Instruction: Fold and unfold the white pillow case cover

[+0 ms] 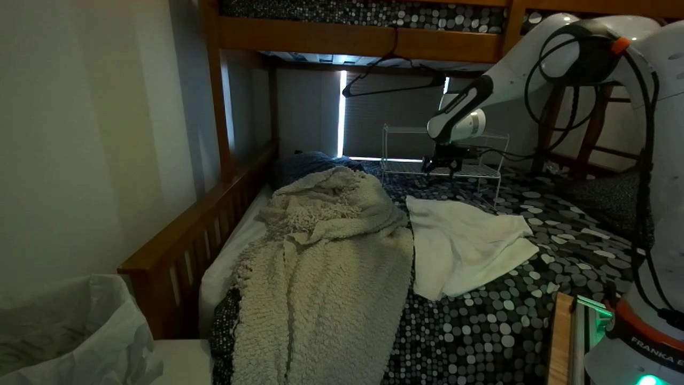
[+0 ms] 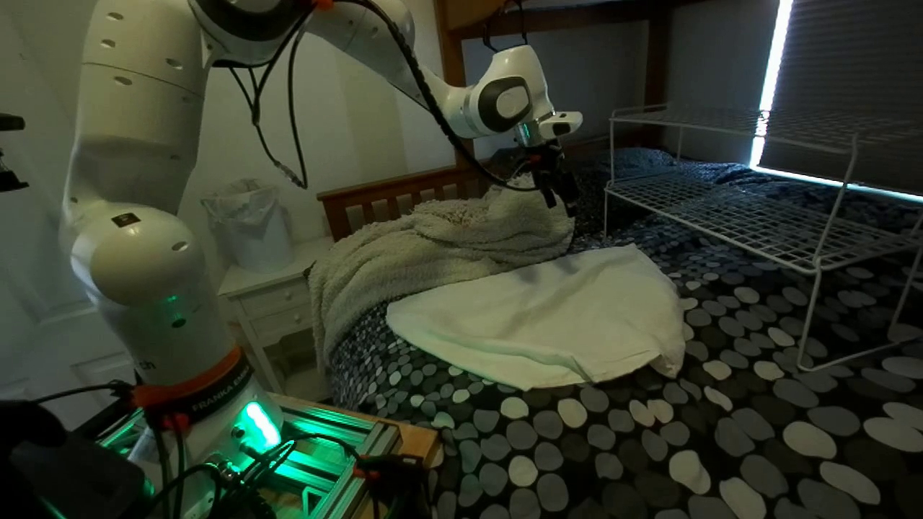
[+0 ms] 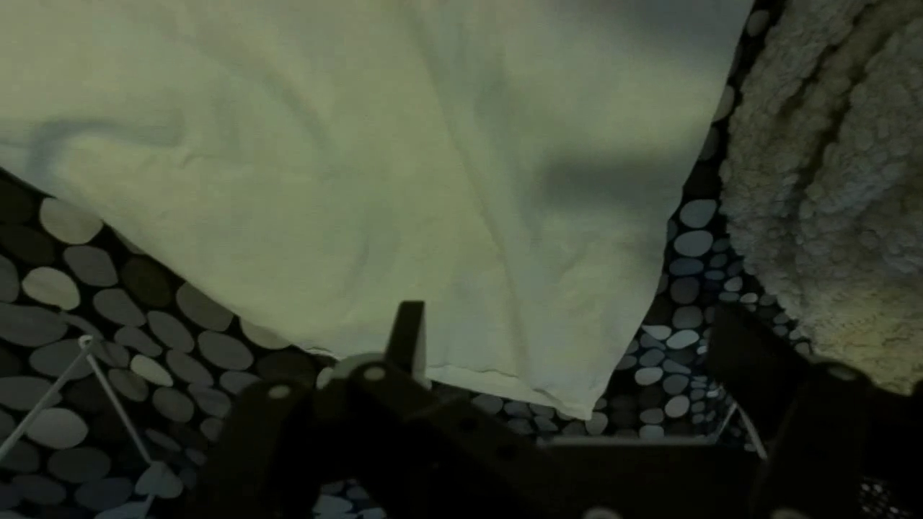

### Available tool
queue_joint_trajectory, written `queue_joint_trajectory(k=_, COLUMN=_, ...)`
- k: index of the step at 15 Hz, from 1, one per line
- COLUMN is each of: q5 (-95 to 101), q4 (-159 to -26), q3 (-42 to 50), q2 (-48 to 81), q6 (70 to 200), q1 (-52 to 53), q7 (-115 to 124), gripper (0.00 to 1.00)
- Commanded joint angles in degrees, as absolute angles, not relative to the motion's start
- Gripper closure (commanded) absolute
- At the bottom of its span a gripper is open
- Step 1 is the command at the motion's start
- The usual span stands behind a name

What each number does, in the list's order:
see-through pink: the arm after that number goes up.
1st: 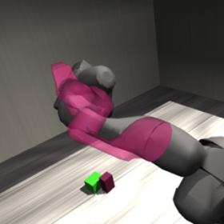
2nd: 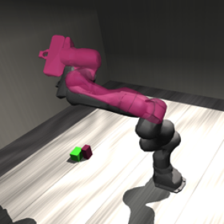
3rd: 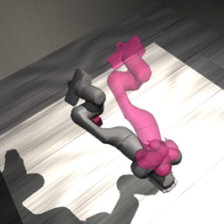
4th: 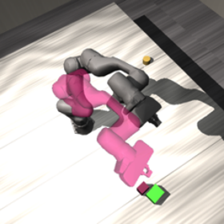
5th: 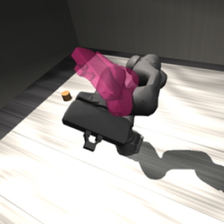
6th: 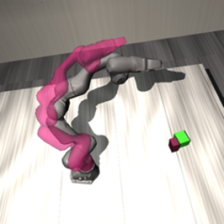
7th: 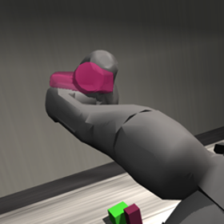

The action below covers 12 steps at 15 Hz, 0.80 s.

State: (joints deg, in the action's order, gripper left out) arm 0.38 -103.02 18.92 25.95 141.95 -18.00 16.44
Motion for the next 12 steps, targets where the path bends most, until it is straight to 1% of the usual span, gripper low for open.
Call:
queue_joint_trajectory(k=1, q5=6.11, q4=-116.80, q3=23.10, q2=14.21, q6=145.67, q1=-14.40, q7=19.78, gripper=0.00)
queue_joint_trajectory(k=2, q5=8.00, q4=-119.46, q3=24.29, q2=11.05, q6=144.33, q1=-13.48, q7=21.84, gripper=0.00)
queue_joint_trajectory(k=5, q5=14.69, q4=-123.63, q3=25.66, q2=2.47, q6=134.59, q1=-11.88, q7=29.37, gripper=0.00)
queue_joint_trajectory(k=10, q5=17.18, q4=-126.27, q3=18.94, q2=-9.73, q6=119.44, q1=-13.85, q7=36.87, gripper=0.00)
queue_joint_trajectory(k=11, q5=17.34, q4=-126.15, q3=17.55, q2=-11.26, q6=116.49, q1=-14.17, q7=36.93, gripper=0.00)
queue_joint_trajectory(k=12, q5=15.28, q4=-123.12, q3=18.12, q2=-6.37, q6=119.61, q1=-15.24, q7=34.39, gripper=0.00)
